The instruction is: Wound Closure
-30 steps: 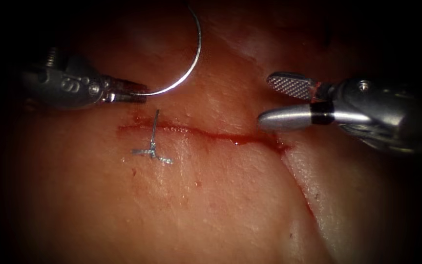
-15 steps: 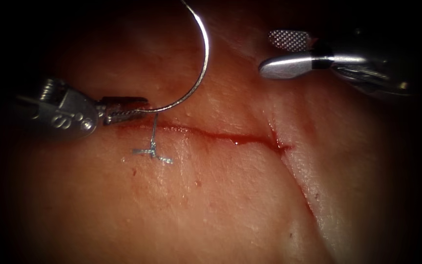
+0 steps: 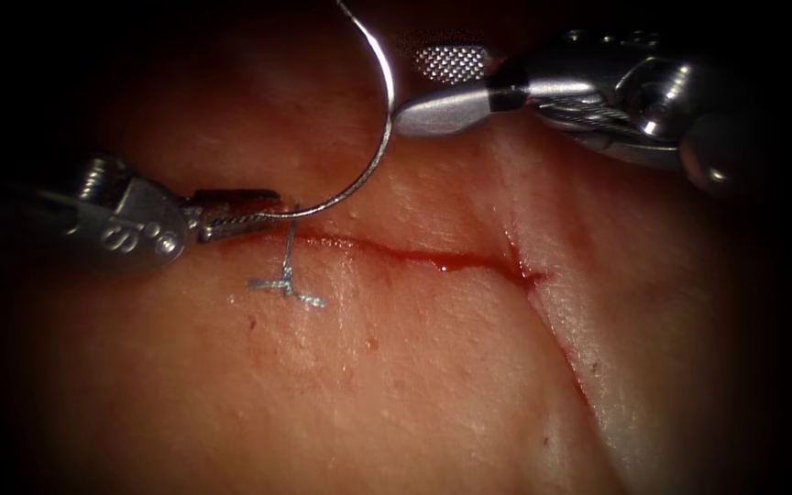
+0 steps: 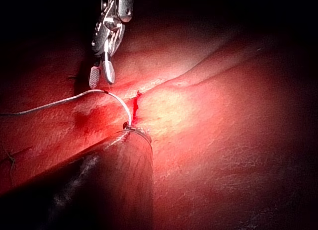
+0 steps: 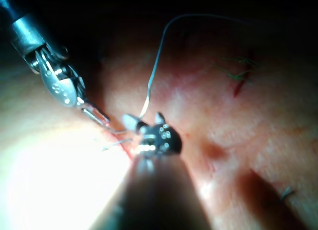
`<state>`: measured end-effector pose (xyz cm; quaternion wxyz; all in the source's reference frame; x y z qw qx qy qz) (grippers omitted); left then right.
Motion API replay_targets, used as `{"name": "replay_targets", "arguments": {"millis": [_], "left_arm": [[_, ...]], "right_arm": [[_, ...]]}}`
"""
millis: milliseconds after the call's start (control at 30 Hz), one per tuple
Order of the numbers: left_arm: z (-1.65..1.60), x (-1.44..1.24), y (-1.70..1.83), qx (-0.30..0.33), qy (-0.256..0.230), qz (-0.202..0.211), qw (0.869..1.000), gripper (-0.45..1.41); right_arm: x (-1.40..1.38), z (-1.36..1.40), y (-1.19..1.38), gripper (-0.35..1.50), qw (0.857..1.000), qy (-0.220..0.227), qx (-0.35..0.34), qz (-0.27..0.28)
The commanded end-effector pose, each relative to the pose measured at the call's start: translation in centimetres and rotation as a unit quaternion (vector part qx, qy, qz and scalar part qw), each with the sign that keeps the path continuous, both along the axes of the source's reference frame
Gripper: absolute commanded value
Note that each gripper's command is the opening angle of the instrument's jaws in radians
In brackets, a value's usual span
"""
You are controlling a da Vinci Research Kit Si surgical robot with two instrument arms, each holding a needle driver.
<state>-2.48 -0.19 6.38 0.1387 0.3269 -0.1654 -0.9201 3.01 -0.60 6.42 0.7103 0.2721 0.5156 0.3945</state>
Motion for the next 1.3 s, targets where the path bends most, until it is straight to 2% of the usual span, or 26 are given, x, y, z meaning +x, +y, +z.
{"name": "replay_targets", "arguments": {"millis": [33,300,367,400,433,467,600,700,733,767,833,867,900,1000,1100,1133,1167,1233,1300], "left_arm": [[0.06,-0.06,-0.01,-0.001,-0.001,0.002,1.000,-0.45],[0.05,-0.05,-0.02,0.000,-0.002,0.003,1.000,-0.45],[0.05,-0.05,-0.02,-0.001,-0.003,0.002,1.000,-0.45],[0.04,-0.04,-0.02,-0.001,-0.003,0.002,1.000,-0.45],[0.04,-0.04,-0.02,-0.001,-0.003,0.002,1.000,-0.45],[0.04,-0.04,-0.02,-0.001,-0.003,0.002,1.000,-0.45],[0.04,-0.04,-0.01,0.000,-0.003,0.002,1.000,-0.45],[0.02,-0.04,0.02,0.001,-0.010,0.002,1.000,-0.45],[0.01,-0.04,0.05,0.006,-0.014,0.003,1.000,-0.35],[0.00,-0.04,0.07,0.021,-0.021,-0.007,1.000,0.10],[-0.03,-0.04,0.12,0.073,-0.044,-0.038,0.996,0.56],[-0.05,-0.04,0.14,0.100,-0.056,-0.051,0.992,0.69],[-0.08,-0.04,0.16,0.129,-0.067,-0.067,0.987,0.79],[-0.19,-0.04,0.20,0.235,-0.109,-0.111,0.959,1.08],[-0.30,-0.04,0.23,0.340,-0.135,-0.140,0.920,1.18],[-0.34,-0.03,0.25,0.385,-0.139,-0.161,0.898,1.20],[-0.36,-0.03,0.27,0.414,-0.142,-0.173,0.883,1.16],[-0.38,-0.02,0.31,0.460,-0.143,-0.186,0.857,1.09],[-0.37,-0.03,0.33,0.488,-0.141,-0.201,0.838,1.01]], "right_arm": [[0.14,0.05,0.02,0.79,1.000,0.000,0.001,0.003],[0.36,0.09,0.09,0.77,1.000,-0.016,0.008,-0.001],[0.39,0.10,0.10,0.59,1.000,-0.024,0.010,-0.002],[0.39,0.10,0.10,0.40,1.000,-0.024,0.010,-0.002],[0.39,0.09,0.10,-0.22,1.000,-0.024,0.010,-0.001],[0.37,0.09,0.10,-0.35,1.000,-0.024,0.010,-0.002],[0.29,0.08,0.12,-0.35,0.998,-0.039,-0.042,-0.003],[0.21,0.08,0.14,-0.35,0.998,-0.043,-0.054,-0.003],[0.18,0.09,0.14,-0.35,0.997,-0.046,-0.057,-0.003],[0.15,0.09,0.15,-0.35,0.997,-0.046,-0.061,-0.003],[0.11,0.09,0.14,-0.35,0.997,-0.045,-0.069,-0.007],[0.08,0.09,0.14,-0.35,0.996,-0.044,-0.075,-0.009],[0.06,0.08,0.13,-0.35,0.995,-0.044,-0.083,-0.013],[0.00,0.06,0.10,-0.35,0.993,-0.038,-0.107,-0.020],[-0.06,0.04,0.08,-0.35,0.990,-0.034,-0.136,-0.029],[-0.07,0.02,0.06,-0.35,0.988,-0.033,-0.144,-0.033],[-0.09,0.00,0.05,-0.35,0.987,-0.027,-0.156,-0.037],[-0.10,-0.04,0.03,-0.35,0.982,-0.014,-0.180,-0.046],[-0.11,-0.12,0.02,-0.35,0.974,-0.001,-0.218,-0.059]]}}
